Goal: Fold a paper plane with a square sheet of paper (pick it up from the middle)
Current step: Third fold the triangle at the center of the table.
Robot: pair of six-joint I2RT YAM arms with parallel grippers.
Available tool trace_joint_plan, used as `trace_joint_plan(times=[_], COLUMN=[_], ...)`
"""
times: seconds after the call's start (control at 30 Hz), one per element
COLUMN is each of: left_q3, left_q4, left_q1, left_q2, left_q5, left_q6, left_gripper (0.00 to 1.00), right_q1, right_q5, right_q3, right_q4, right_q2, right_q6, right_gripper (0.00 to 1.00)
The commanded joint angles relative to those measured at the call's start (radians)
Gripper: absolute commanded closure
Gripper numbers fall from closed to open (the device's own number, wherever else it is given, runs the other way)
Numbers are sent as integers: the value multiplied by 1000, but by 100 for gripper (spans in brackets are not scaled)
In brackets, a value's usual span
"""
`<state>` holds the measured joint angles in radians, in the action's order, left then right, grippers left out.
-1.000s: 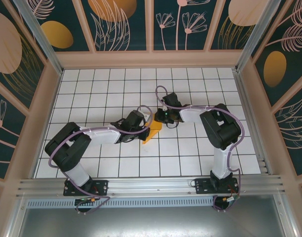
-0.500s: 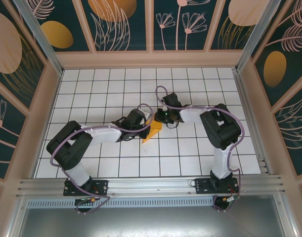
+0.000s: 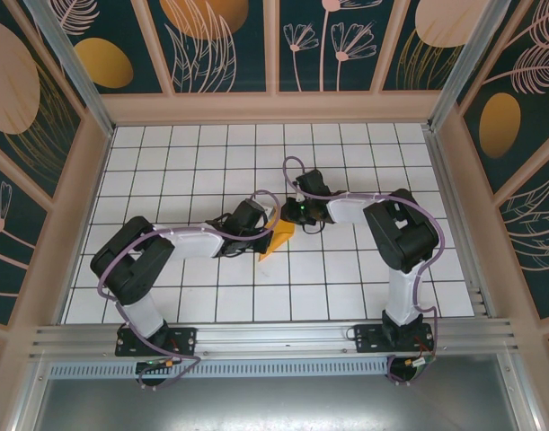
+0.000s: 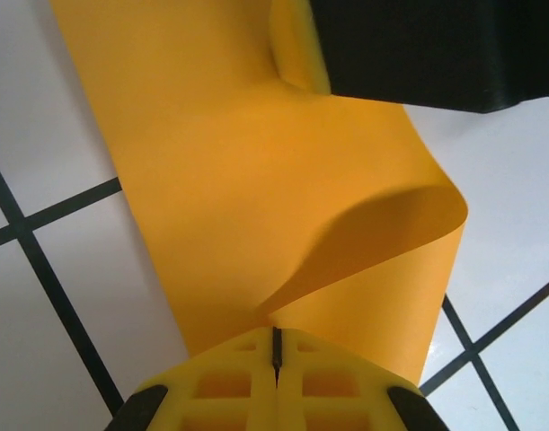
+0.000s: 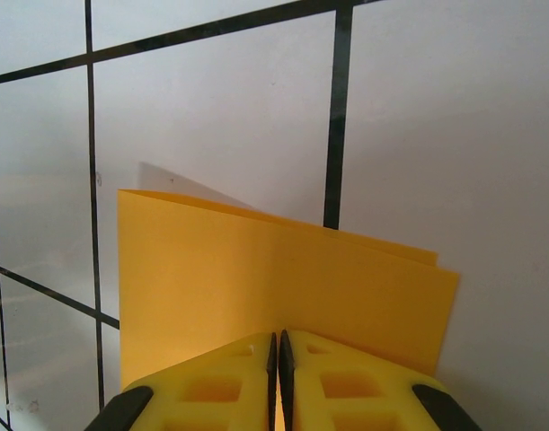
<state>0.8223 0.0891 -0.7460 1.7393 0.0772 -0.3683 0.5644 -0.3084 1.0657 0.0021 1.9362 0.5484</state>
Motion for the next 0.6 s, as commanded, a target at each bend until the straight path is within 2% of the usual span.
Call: trace_joint_plan(times=[0.0, 0.4, 0.57], left_q3=[9, 11, 14], left_q4=[-15, 2, -17], left_q1=[6, 6, 6], left_q2=[12, 17, 29], left_q5=[-23, 4, -23], left_q6=[-3, 13, 4], left_gripper=[94, 93, 93], right_q1=[7, 6, 6], right_q5=[32, 31, 28], right_q3=[-39, -43, -46], right_q4=[-82, -80, -76], right_q2=[8, 13, 8], right_q6=[1, 8, 12], right_gripper=[85, 85, 84])
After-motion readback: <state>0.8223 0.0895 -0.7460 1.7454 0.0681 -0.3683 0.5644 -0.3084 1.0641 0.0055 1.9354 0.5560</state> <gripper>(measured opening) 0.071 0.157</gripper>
